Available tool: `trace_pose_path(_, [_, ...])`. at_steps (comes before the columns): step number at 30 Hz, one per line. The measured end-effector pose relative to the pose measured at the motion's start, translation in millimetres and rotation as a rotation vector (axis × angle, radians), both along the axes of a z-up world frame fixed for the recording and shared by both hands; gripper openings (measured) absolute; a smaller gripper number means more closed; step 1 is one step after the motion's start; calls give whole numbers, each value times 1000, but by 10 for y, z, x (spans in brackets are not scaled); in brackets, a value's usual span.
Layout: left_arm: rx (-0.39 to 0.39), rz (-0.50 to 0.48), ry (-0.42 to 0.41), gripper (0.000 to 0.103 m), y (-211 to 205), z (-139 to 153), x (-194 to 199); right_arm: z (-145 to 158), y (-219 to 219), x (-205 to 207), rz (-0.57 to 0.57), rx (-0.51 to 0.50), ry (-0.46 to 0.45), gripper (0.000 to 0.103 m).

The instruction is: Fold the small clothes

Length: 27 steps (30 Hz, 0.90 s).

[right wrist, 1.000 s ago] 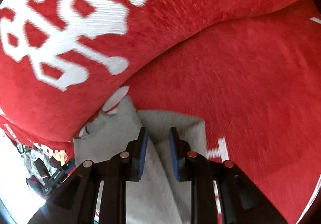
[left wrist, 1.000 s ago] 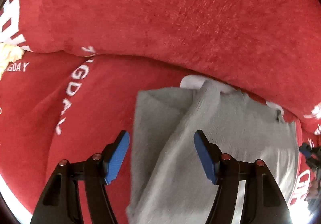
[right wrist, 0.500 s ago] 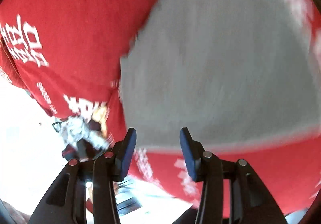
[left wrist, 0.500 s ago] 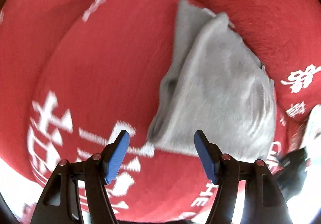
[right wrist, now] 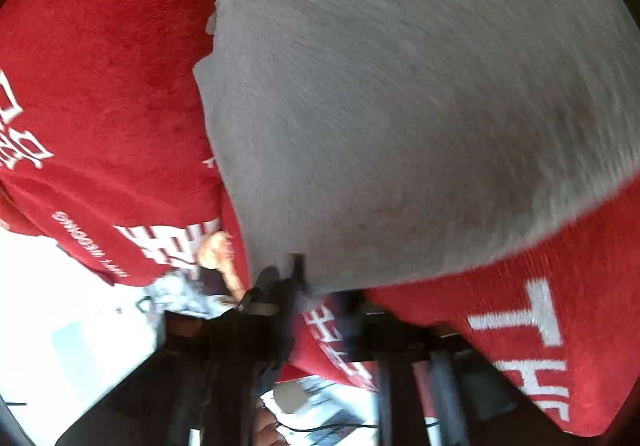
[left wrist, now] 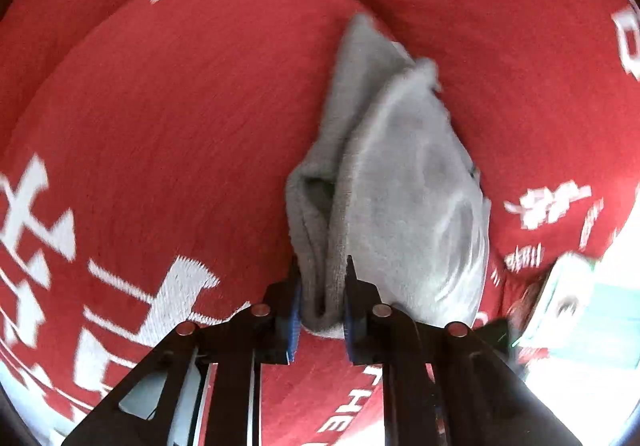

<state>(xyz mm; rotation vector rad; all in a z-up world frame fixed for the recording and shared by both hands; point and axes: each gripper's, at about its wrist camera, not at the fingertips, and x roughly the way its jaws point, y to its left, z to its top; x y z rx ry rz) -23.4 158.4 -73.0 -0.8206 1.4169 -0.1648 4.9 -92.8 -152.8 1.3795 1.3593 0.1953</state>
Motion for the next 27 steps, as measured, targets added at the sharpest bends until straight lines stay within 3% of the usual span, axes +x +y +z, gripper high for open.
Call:
trace_pose_path(3, [62,-103,-73,17,-75,175,-28,296,6,91,106,-101,-78,8])
trace_pose_path(5, [118,-161,-60,17,-72,117,-78,381,48,55,189,-170,-94,8])
trace_pose_path(8, [155,-186,-5,17,-39,-96,-146,151,80,-87,224,-217,-17,7])
trace_pose_path(10, [149,-195,-21,17,-7,-74,-165,48,73,-172,197,-201,-5,6])
trace_pose_path(15, [245,-271,-37,18,-61,61,-171,140,105,-234,298,-245,1,6])
trace_pose_path(16, [266,-273,-29,32,-54,92,-174,184,76,-261,318,-258,6,6])
trace_pose_path(17, [296,-273,-27,60,-43,121,-181,232,12,-299,320,-273,5,7])
trace_pose_path(19, [371,-275,-40,83,-31,202,-191,408,-269,-368,271,-319,-7,7])
trace_pose_path(22, [414,-303,-38,82,-21,284,-207,611,-825,-458,138,-402,-9,18])
trace_pose_path(24, [431,-316,-40,82,-26,310,-201,698,-1278,-513,31,-471,5,18])
trace_pose_path(27, [489,-347,-65,83,-111,376,-155,732,-1718,-492,-42,-535,26,19])
